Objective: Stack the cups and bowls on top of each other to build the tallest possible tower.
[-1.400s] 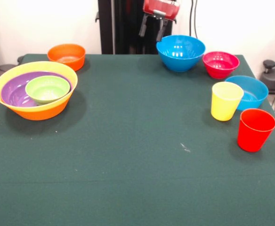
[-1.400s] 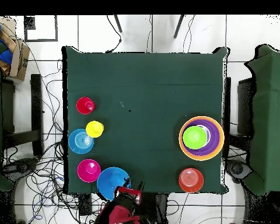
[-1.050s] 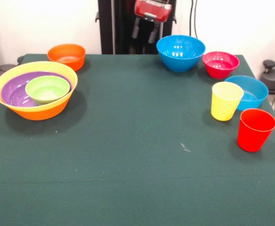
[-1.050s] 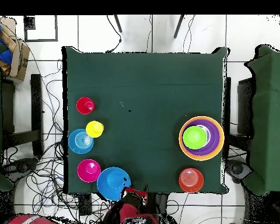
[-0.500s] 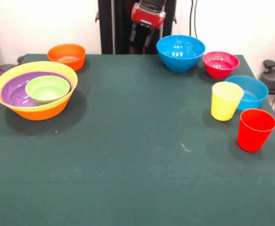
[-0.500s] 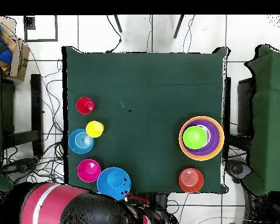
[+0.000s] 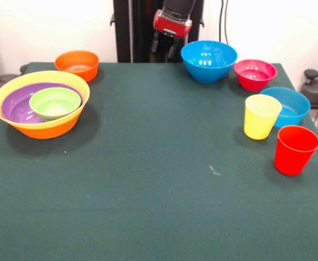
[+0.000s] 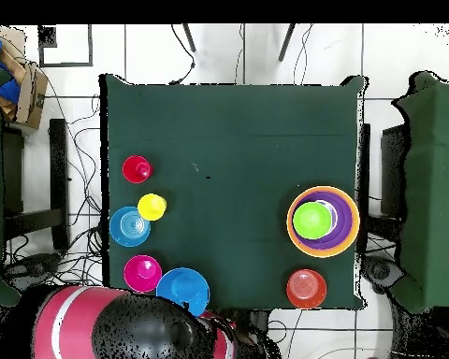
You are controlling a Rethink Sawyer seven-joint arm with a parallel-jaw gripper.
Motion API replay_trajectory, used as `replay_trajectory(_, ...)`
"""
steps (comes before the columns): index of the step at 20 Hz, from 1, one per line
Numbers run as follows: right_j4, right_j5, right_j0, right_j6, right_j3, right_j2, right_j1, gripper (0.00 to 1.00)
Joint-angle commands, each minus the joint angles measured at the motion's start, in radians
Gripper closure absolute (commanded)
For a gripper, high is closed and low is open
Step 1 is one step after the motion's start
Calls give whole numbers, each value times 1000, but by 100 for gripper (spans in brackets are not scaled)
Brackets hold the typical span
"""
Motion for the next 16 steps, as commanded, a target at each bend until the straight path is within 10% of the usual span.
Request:
replay_trajectory(1, -15, -11, -23, 116, -113, 119, -7, 0)
replay_trajectory(10, -86, 60, -79, 93, -90, 125, -77, 0)
replay_trajectory(16, -212, 381, -237, 38, 48, 223, -469, 0)
